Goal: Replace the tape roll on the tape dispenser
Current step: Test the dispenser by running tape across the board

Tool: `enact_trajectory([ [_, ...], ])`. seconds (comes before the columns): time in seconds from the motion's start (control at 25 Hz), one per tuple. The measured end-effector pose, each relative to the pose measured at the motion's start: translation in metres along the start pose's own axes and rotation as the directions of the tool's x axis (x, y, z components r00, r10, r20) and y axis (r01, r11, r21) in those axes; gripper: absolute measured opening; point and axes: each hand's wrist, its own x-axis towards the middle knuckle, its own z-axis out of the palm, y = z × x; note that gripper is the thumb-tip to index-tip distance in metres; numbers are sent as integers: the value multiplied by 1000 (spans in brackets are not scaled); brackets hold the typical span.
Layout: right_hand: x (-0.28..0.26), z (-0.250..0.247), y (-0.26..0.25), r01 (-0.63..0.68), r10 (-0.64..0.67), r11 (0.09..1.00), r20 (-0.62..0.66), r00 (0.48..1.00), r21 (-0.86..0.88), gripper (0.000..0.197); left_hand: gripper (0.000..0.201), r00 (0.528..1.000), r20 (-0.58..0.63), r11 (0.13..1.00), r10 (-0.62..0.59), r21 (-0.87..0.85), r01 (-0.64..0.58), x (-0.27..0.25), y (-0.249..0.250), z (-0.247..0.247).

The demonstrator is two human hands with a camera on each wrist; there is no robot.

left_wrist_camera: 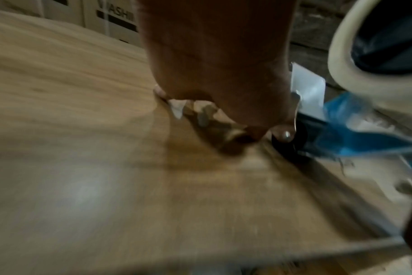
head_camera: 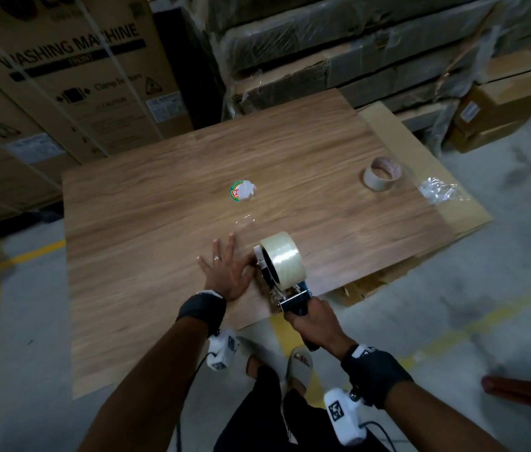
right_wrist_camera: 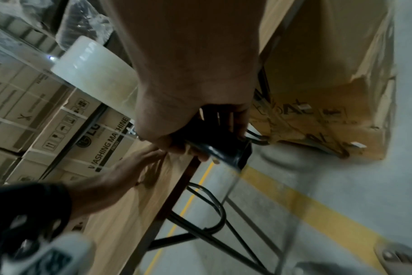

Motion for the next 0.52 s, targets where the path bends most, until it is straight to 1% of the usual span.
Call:
enact_trajectory([
  [0.04,-1,1,0,15,-15,998,-3,1000,57,35,66,1000,-23,999,8,39,-7,-10,3,12],
  [0.08,-2,3,1,20,-18,994,-16,1000,111,36,63,999,-50,998,4,63,-1,-20,5,24],
  [0.16,-2,5,2,26,-20,984,-36,999,174,42,50,996,-87,998,-37,47,41,-30,9,35],
  [0.24,-4,7,2,54,-49,980,-33,998,194,42,45,996,-55,997,-70,15,71,-31,14,31],
  [0.32,-4,8,-2,82,-74,978,-50,996,192,41,45,997,-24,997,-72,3,72,-30,18,23],
  [0.44,-9,8,-8,119,-103,977,-95,990,180,31,46,996,14,996,-85,6,85,-29,20,19],
  [0.52,-9,8,-9,126,-112,979,-94,989,163,32,48,995,27,995,-96,17,95,-29,18,19],
])
